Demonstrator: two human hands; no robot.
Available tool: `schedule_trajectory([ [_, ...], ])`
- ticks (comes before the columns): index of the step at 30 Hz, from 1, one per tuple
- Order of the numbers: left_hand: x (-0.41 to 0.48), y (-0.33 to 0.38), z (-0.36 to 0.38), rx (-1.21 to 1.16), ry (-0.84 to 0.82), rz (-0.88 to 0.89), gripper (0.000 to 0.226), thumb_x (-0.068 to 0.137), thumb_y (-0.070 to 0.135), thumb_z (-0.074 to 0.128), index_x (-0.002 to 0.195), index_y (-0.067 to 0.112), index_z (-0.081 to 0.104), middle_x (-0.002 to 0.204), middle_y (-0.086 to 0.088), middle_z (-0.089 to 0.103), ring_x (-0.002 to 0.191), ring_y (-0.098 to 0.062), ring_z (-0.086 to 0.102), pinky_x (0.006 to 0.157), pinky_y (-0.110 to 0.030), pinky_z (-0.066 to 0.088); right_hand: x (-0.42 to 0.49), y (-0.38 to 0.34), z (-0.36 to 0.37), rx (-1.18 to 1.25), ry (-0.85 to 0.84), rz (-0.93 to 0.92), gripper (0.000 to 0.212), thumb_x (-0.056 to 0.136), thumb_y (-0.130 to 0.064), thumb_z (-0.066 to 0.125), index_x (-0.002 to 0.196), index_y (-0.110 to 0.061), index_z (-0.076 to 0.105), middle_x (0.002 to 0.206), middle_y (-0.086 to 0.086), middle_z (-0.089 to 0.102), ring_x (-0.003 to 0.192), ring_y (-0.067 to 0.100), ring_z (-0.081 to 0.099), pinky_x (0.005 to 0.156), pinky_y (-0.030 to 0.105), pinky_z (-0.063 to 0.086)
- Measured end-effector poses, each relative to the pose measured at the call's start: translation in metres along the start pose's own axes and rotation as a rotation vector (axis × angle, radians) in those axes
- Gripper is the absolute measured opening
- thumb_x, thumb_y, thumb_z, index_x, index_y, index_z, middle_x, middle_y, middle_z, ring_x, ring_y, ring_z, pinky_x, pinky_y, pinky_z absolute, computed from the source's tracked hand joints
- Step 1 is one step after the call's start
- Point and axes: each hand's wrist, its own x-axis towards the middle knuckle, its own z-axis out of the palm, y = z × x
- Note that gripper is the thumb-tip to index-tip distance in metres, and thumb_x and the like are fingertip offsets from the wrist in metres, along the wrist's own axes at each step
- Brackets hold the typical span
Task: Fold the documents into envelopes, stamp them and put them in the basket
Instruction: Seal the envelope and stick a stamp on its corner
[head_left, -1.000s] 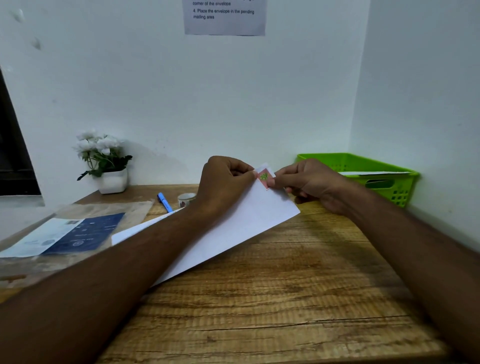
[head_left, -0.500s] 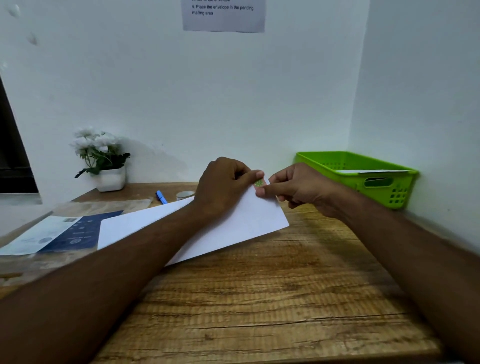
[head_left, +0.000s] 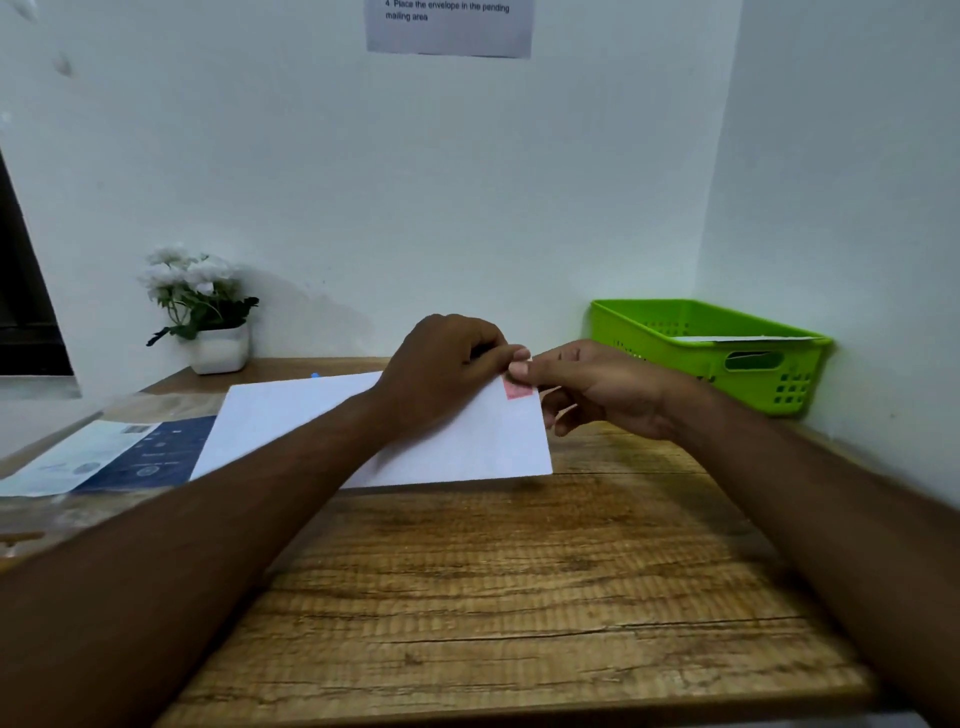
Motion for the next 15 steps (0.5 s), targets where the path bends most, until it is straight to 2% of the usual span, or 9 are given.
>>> schedule_trajectory([
  [4, -0.001, -0.006, -0.001, 0.077, 0.053, 0.070, 0.045, 0.092, 0.039, 0.050, 0.064, 0.007, 0.061, 0.051, 0.001, 0.052, 0.048, -0.016, 0.044, 0.054, -0.025, 0.030, 0.003, 0.002, 0.001, 0.056, -0.002, 0.014, 0.022, 0.092, -0.028, 0.061, 0.097, -0.010, 0.072, 0.085, 0.001, 0.071, 0.060, 0.011, 0.062, 0.057, 0.022, 0.052],
  [6, -0.001, -0.006, -0.003, 0.143, 0.161, 0.107, 0.033, 0.092, 0.034, 0.052, 0.072, 0.012, 0.066, 0.064, 0.004, 0.061, 0.059, -0.014, 0.055, 0.066, -0.033, 0.039, 0.002, 0.000, -0.002, 0.072, 0.051, 0.009, 0.019, 0.091, -0.027, 0.063, 0.095, -0.011, 0.072, 0.084, 0.002, 0.070, 0.058, 0.011, 0.061, 0.054, 0.022, 0.052],
  [8, 0.000, 0.000, -0.007, 0.193, 0.286, 0.149, 0.026, 0.090, 0.034, 0.053, 0.079, 0.015, 0.067, 0.075, 0.003, 0.062, 0.073, -0.015, 0.057, 0.073, -0.036, 0.038, 0.001, -0.002, -0.006, 0.097, 0.136, -0.004, 0.014, 0.092, -0.025, 0.063, 0.089, -0.015, 0.072, 0.077, -0.002, 0.069, 0.055, 0.010, 0.060, 0.049, 0.021, 0.050],
  [11, -0.003, 0.015, -0.004, 0.187, 0.295, 0.250, 0.040, 0.093, 0.035, 0.050, 0.064, 0.010, 0.061, 0.058, -0.001, 0.056, 0.056, -0.017, 0.050, 0.061, -0.034, 0.040, 0.001, -0.003, -0.015, 0.182, 0.297, -0.042, 0.014, 0.093, -0.022, 0.062, 0.084, -0.017, 0.072, 0.074, -0.004, 0.070, 0.059, 0.011, 0.063, 0.052, 0.022, 0.051],
  [13, -0.010, 0.024, 0.005, 0.190, 0.224, 0.317, 0.051, 0.094, 0.039, 0.049, 0.051, 0.011, 0.054, 0.044, 0.001, 0.049, 0.041, -0.016, 0.041, 0.047, -0.033, 0.040, 0.001, -0.003, -0.021, 0.242, 0.415, -0.073, 0.012, 0.092, -0.022, 0.063, 0.093, -0.015, 0.073, 0.087, 0.002, 0.071, 0.071, 0.018, 0.065, 0.062, 0.027, 0.053],
  [15, -0.014, 0.033, 0.015, 0.225, 0.123, 0.273, 0.058, 0.094, 0.047, 0.045, 0.047, 0.012, 0.051, 0.040, 0.004, 0.045, 0.036, -0.014, 0.037, 0.044, -0.031, 0.041, 0.002, -0.003, -0.026, 0.315, 0.536, -0.112, 0.016, 0.092, -0.024, 0.064, 0.102, -0.014, 0.073, 0.102, 0.008, 0.071, 0.087, 0.025, 0.064, 0.077, 0.037, 0.053],
])
